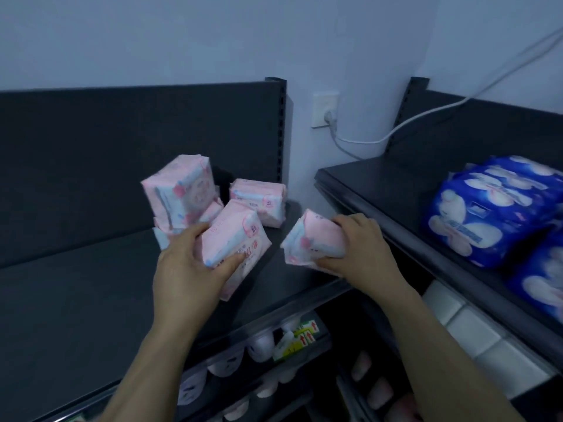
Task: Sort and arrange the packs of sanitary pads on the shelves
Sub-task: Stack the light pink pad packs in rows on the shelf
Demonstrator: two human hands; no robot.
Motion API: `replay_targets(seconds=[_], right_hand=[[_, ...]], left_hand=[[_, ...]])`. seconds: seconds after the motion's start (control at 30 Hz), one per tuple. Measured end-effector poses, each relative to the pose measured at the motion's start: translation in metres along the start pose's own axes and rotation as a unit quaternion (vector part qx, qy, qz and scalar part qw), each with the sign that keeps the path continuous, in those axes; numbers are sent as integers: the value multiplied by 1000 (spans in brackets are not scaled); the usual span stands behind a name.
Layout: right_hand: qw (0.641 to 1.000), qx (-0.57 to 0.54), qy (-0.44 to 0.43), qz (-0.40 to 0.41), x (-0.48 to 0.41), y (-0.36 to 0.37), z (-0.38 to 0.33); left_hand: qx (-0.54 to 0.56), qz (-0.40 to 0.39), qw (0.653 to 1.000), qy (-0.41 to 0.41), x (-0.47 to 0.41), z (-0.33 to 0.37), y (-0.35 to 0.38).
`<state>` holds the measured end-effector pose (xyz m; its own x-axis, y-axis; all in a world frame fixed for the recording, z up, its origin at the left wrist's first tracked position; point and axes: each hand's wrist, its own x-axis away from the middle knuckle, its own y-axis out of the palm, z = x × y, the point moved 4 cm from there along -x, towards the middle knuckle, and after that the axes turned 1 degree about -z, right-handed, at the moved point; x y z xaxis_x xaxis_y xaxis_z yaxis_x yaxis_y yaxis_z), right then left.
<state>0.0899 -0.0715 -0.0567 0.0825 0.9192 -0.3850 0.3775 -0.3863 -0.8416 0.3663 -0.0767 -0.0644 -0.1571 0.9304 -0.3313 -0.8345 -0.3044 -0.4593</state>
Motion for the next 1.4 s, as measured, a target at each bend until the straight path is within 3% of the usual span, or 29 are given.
replay_targets(seconds=[0.1,0.3,0.57,0.9,1.2,1.4], right_hand=[[997,-37,43,45,35,-36,17],[991,41,101,73,120,-115,61],[956,100,238,137,311,-234,114],[877,169,397,213,610,-371,117],[748,289,537,262,833,-459,81],[658,327,604,307,936,-485,57]], left_hand=[[16,-26,999,19,14,22,23],[71,-90,992,59,59,87,66],[132,-215,958,135,203,187,133],[208,-399,859,242,469,302,171],[264,-558,735,279,680,393,174],[276,-621,657,327,791,448,171]])
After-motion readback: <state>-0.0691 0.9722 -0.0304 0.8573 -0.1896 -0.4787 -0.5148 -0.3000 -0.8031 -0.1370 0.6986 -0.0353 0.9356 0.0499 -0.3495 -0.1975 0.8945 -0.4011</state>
